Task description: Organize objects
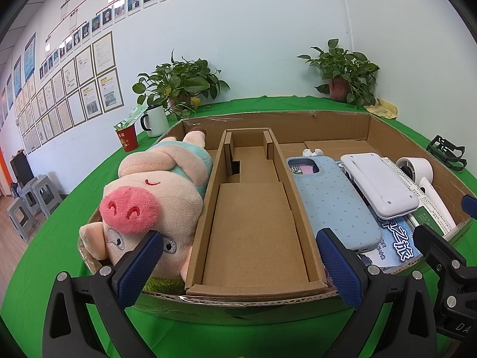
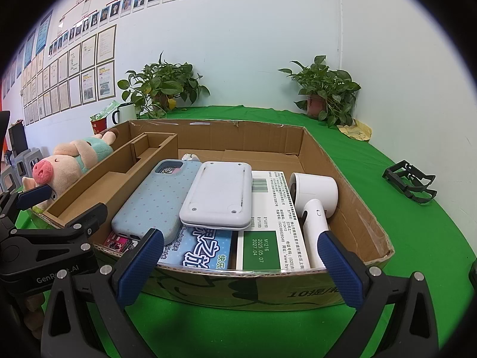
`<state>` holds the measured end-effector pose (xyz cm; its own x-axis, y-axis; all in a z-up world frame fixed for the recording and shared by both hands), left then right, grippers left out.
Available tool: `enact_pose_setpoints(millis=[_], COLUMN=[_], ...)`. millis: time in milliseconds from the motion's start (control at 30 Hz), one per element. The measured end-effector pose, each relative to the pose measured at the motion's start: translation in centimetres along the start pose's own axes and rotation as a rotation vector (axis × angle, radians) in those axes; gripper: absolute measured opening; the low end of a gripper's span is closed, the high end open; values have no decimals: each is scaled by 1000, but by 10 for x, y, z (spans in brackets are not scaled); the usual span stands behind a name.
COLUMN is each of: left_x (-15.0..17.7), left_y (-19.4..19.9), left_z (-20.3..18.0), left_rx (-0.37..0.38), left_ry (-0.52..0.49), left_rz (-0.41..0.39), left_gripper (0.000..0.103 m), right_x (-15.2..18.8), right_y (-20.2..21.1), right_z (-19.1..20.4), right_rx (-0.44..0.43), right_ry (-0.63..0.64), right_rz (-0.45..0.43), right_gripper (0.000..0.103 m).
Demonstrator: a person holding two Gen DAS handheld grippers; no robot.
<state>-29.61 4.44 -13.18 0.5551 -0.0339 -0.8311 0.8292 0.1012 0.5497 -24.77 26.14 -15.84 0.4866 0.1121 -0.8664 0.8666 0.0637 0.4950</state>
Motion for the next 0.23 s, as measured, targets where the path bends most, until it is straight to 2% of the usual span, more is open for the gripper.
enact_pose_setpoints(millis=[233], left_x=[1], left_y=[-1], left_z=[0], left_rx=[2], left_ry=[1], left_rz=[1], left_gripper=[103], right_x=[0], right_y=[0], right_z=[0], right_rx=[0], right_ry=[0], right_rz=[0], right_gripper=[102])
Point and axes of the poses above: each gripper's, at about its wrist camera, not at the fingertips, and y roughly against the way its jaws point, z to its left, x to its underside, the point moved 4 cm from there along -y, roughly the way its jaws point, and after that the axes turned 2 degrees about x, right-handed, at the moved point
